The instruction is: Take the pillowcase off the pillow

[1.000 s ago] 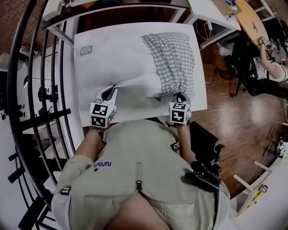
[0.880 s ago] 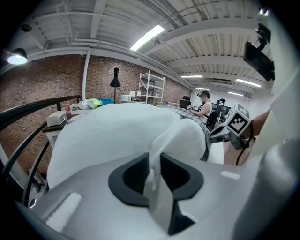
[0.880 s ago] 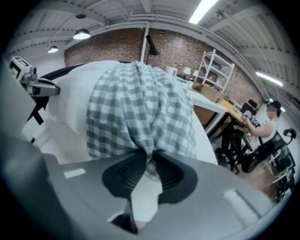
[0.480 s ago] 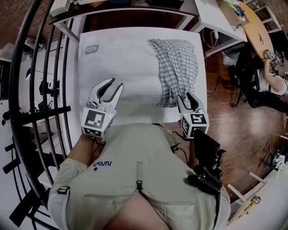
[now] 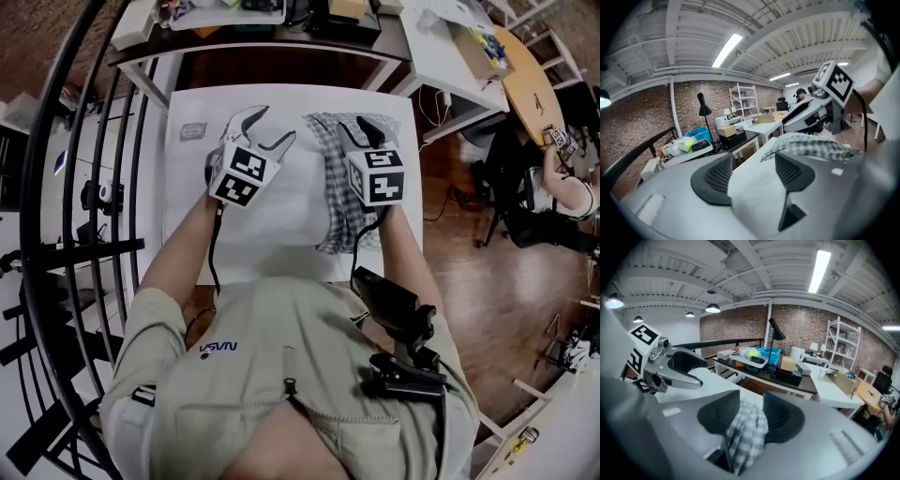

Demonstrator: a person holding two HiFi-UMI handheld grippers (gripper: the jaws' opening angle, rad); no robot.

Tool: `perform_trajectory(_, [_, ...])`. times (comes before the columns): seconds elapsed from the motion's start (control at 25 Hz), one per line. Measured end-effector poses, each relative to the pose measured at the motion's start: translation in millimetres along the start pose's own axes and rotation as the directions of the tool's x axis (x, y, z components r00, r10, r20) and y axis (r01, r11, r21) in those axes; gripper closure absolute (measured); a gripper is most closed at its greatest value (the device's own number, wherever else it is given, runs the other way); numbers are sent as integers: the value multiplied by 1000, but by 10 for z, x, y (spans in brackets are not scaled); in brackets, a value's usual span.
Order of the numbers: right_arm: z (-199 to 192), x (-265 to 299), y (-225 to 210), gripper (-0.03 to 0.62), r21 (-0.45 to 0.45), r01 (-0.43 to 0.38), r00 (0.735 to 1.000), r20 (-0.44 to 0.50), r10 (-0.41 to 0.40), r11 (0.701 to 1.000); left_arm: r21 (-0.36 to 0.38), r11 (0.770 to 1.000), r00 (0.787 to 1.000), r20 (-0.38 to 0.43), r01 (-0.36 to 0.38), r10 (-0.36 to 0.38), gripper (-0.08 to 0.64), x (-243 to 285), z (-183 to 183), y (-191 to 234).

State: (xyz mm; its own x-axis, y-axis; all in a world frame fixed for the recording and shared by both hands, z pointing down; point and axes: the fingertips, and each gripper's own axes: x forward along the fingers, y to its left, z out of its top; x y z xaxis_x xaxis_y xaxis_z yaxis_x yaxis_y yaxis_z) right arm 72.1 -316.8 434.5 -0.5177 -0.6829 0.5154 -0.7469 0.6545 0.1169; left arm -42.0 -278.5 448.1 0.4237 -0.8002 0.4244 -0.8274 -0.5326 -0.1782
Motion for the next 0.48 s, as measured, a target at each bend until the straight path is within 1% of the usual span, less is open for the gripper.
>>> perform_trajectory(0.12, [-95, 471, 46, 432, -54, -21, 994, -106, 15, 998, 42, 999, 992, -126, 26, -20, 262, 337, -329, -20])
perform_trajectory(0.2, [-219, 699, 107, 416, -110, -50, 980, -197, 27, 993, 39, 998, 980, -193, 58, -50, 278, 441, -537, -95])
perform_trajectory(0.28, [-375, 842, 158, 411, -176, -81, 957, -287, 27, 981, 33, 994, 966, -243, 101, -90, 340, 454, -679, -207])
perform_trajectory(0.32, [-439, 881, 168, 416, -203, -87, 949, -316, 19, 975, 43, 992, 959, -263, 119, -104, 391, 439, -721, -268])
perform_trajectory(0.36, [-470, 897, 161, 449, -227, -81, 945, -328, 3, 970, 63, 989, 954, -279, 131, -109, 442, 414, -741, -322])
perform_trajectory(0.4, [-468, 891, 135, 518, -250, -64, 945, -325, -21, 966, 86, 987, 952, -286, 135, -106, 492, 374, -734, -366])
perform_trajectory(0.44, [-442, 866, 93, 557, -270, -39, 948, -313, -49, 962, 102, 986, 955, -279, 133, -100, 519, 315, -696, -398])
perform_trajectory(0.48, [-402, 828, 33, 569, -286, -10, 952, -296, -79, 958, 102, 987, 961, -258, 128, -98, 528, 230, -628, -418])
